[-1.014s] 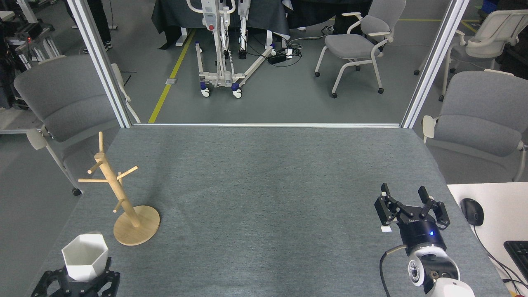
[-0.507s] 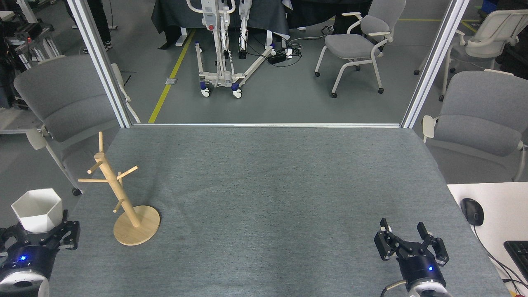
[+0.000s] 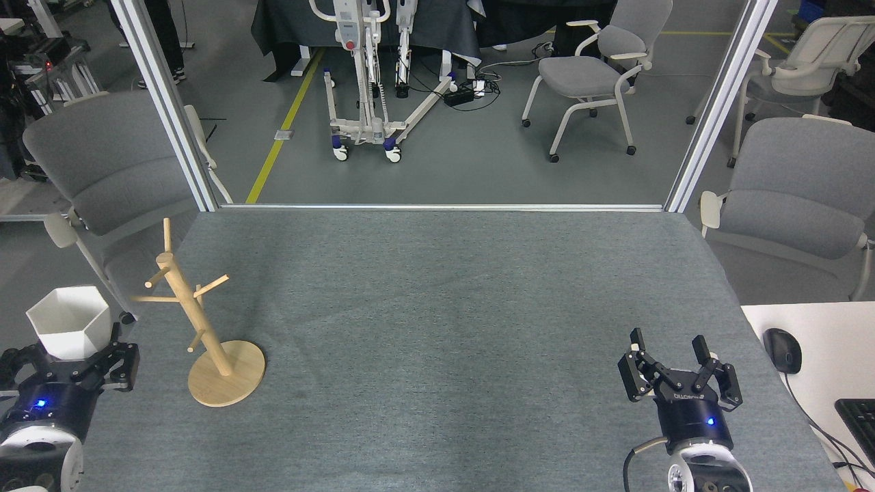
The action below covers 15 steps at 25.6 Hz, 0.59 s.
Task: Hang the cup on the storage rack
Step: 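Carry the cup with the left gripper toward the wooden stand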
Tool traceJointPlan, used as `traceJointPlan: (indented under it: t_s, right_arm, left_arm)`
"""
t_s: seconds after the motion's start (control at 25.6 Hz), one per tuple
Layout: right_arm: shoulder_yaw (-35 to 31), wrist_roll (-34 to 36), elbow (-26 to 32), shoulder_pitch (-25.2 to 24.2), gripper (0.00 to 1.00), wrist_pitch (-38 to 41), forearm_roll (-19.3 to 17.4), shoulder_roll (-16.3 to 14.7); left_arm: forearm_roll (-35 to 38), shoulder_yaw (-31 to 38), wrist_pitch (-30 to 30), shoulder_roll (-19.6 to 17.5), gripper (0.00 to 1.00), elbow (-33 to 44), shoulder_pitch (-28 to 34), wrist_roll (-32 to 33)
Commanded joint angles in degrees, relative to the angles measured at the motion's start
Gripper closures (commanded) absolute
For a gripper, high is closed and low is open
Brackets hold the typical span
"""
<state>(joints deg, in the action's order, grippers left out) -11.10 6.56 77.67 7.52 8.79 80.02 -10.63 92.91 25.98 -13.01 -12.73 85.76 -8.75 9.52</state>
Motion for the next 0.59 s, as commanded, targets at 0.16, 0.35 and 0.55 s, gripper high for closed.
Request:
traceJointPlan:
  t_s: [0.16, 0.35, 0.55]
  right_arm:
    - [1.17, -4.36, 0.2, 0.83, 0.0, 0.0, 0.14, 0.88]
    - [1.34, -4.62, 0.03, 0.83, 0.0, 0.44, 0.05, 1.05]
    - [1.26, -4.8, -0.06, 2.06, 0.0, 0.17, -0.21, 1.4]
  left_arm:
    - [1.22, -0.23, 0.0, 1.39, 1.0, -0.15, -0.13, 0.15]
    - [2.1, -1.19, 0.18, 1.48, 1.0, -0.33, -0.57, 0.24]
    - [2.98, -2.33, 0.27, 1.57, 1.0, -0.5, -1.45, 0.32]
